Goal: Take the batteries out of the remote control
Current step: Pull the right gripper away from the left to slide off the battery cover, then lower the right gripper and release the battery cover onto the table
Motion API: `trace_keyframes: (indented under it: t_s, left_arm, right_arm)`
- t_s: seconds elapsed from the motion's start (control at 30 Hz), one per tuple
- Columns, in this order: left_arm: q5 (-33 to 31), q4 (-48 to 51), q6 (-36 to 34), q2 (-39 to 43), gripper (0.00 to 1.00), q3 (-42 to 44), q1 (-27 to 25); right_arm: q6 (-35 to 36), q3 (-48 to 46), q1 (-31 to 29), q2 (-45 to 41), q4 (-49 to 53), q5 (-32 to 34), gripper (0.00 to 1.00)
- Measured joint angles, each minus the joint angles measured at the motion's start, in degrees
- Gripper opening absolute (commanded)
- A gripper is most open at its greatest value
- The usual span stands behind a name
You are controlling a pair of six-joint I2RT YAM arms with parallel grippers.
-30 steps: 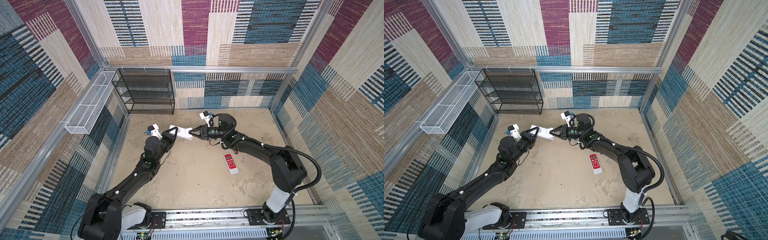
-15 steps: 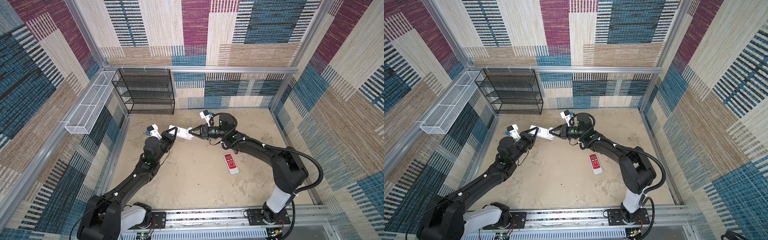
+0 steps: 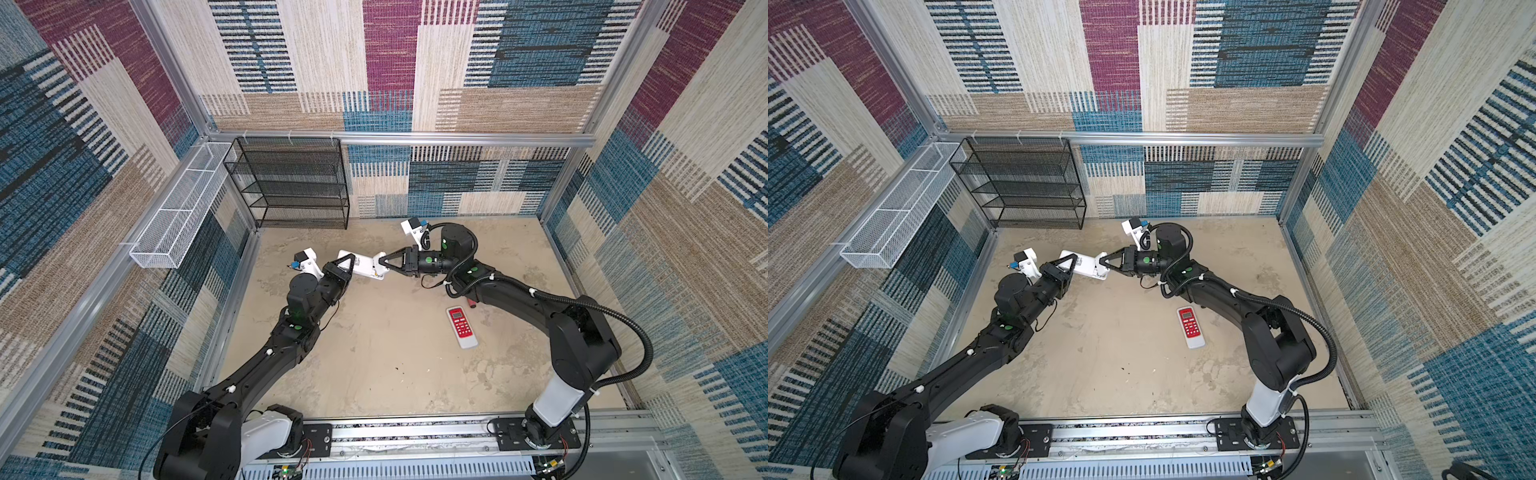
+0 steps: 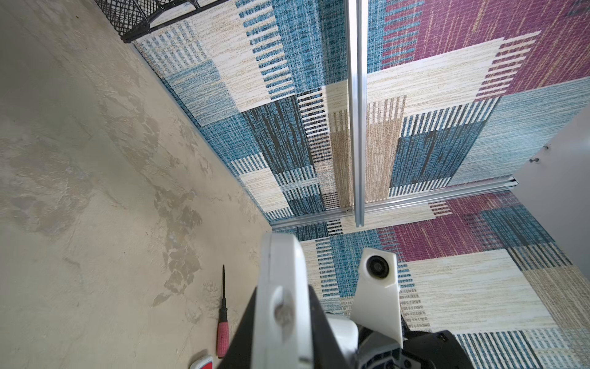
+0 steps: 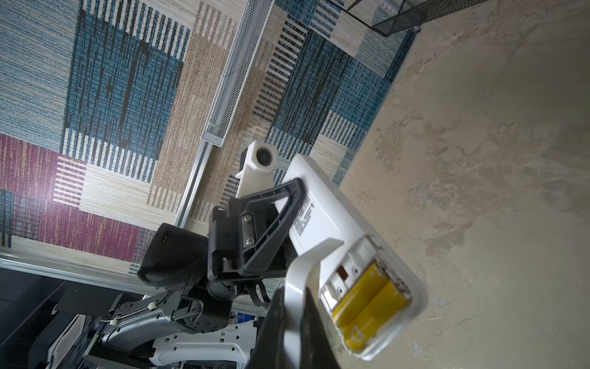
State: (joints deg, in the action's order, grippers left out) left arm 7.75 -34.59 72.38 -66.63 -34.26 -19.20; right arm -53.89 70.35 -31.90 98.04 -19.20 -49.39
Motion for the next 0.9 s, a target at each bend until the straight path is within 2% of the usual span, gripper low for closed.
trace_keyframes:
  t_s: [0.4, 0.7, 0.9]
  left_arm:
    - [-0.31, 6.99, -3.28, 3.98, 0.0, 1.38, 0.2]
    - [-0.31, 10.58, -5.92, 6.75, 0.0, 1.6, 0.22]
    - [-0.09, 11.8, -6.78, 6.78, 0.0, 2.01, 0.35]
  right_arm:
    - [6.36, -3.04, 6.34, -2.12, 4.07, 3.54, 0.05]
    - [13.14, -4.59, 8.72, 7.17, 5.77, 8.22, 0.05]
    - [16.63, -1.22, 9.16, 14.8, 6.88, 11.61, 0.06]
